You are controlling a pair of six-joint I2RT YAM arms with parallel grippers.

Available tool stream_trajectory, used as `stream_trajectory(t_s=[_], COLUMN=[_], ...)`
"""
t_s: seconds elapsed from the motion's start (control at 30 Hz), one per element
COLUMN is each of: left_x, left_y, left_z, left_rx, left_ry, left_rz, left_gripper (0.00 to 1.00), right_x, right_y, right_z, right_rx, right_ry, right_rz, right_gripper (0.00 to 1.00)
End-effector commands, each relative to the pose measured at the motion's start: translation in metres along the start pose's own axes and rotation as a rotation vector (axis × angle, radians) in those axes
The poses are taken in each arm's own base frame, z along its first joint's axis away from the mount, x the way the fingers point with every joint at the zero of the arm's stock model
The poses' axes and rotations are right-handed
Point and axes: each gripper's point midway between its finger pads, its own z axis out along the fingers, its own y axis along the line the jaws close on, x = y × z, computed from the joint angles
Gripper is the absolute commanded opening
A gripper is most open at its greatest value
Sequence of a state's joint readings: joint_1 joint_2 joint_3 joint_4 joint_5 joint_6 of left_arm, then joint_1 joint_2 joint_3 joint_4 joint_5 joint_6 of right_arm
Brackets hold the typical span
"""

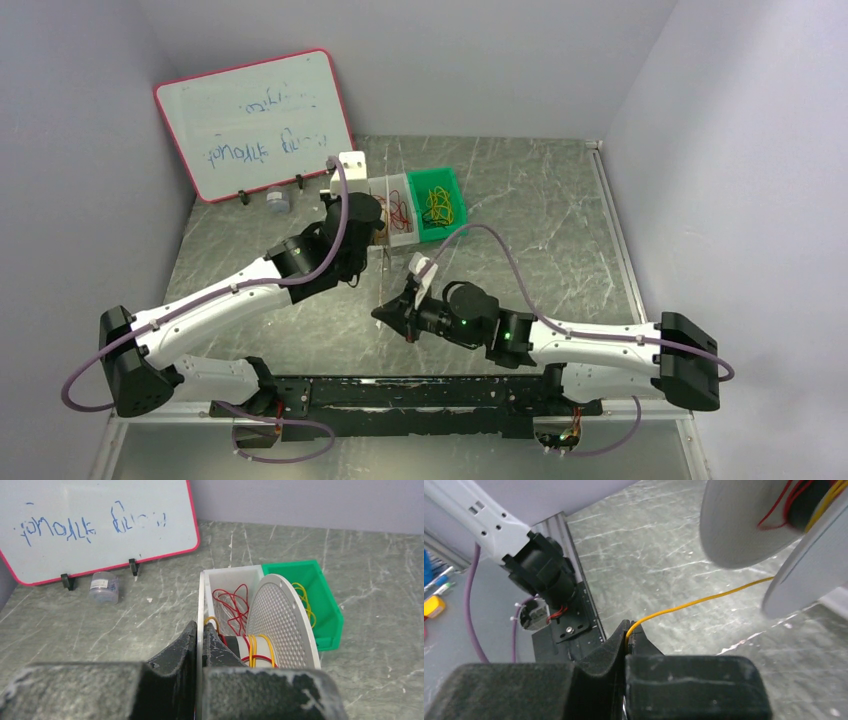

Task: Wrap the cables

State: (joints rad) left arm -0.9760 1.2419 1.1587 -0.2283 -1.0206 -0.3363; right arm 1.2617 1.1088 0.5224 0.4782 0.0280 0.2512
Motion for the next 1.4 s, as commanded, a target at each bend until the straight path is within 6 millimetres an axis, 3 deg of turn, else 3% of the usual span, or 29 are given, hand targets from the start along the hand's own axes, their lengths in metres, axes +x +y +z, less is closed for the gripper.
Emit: stream_trajectory(t_s=[0.0, 0.37, 0.63, 0.8, 1.13, 1.37], left_x=[-0.009, 0.045, 0.072, 0.088, 0.110, 0.128], left_y=[0.010, 0.017, 0.003, -0.013, -0.018, -0.031], left_z=[0.002, -0.007, -0.023, -0.034, -0.046, -0.053], left_rx=[-0.059, -0.047, 0.054, 0.184, 0.247, 0.331], left_ry=[-0.047, 0.043, 0.075, 0.101, 0.157, 0.209], left_rz=[-0.066, -0.015, 0.086, 0.143, 0.179, 0.278], left_gripper=[0.07, 0.07, 0.07, 0.07, 0.07, 0.07], right_x=[-0.007, -0.062, -0.096, -0.104, -0.123, -0.136], right_y=[-0.010, -0.046, -0.076, -0.094, -0.120, -0.150], right_z=[-0.006, -0.009, -0.009, -0.012, -0.020, -0.028], right_rx=[0.091, 0.332, 0.406, 0.417, 0.458, 0.566], right_ry=[0.118, 0.161, 0.176, 0.173, 0.088, 0.080], right_rz=[-0.089, -0.271, -0.395, -0.419, -0.386, -0.470], right_gripper=[0.00, 0.00, 0.00, 0.00, 0.00, 0.00])
